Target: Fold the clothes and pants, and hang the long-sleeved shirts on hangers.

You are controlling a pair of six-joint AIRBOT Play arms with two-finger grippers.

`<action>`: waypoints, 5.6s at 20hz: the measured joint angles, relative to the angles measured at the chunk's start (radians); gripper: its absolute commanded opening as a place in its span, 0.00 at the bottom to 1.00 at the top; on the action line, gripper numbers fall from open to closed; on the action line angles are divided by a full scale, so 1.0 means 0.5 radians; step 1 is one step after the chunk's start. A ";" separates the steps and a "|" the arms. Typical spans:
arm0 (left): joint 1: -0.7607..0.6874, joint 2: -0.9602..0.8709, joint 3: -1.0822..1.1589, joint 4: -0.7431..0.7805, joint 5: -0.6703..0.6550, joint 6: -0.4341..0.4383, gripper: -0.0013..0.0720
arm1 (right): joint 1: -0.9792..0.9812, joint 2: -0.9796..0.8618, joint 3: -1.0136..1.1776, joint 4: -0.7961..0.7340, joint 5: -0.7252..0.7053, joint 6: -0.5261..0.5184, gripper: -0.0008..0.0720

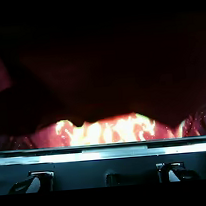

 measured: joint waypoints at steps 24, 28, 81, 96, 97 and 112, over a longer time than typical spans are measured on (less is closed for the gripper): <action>-0.411 -2.338 0.117 -0.385 0.203 0.517 0.04 | 0.000 -1.983 -0.374 -0.173 0.059 -0.078 0.06; -0.392 -2.350 0.124 -0.306 -0.076 0.477 0.04 | 0.000 -2.000 -0.385 -0.196 -0.214 -0.078 0.06; -0.185 -0.722 -2.938 -1.164 0.522 0.599 0.04 | -0.763 -0.805 -2.321 0.510 -0.237 -0.535 0.64; -0.196 -0.732 -2.938 -1.180 0.407 0.605 0.04 | -0.666 -0.802 -2.876 0.596 0.181 -0.715 0.65; -0.196 -0.732 -2.938 -1.180 0.407 0.605 0.04 | -0.629 -0.802 -2.889 0.626 0.227 -0.723 0.63; 0.092 -0.249 -2.578 -0.712 -0.167 0.425 0.04 | -0.439 -0.285 -2.910 0.415 0.005 -0.337 0.06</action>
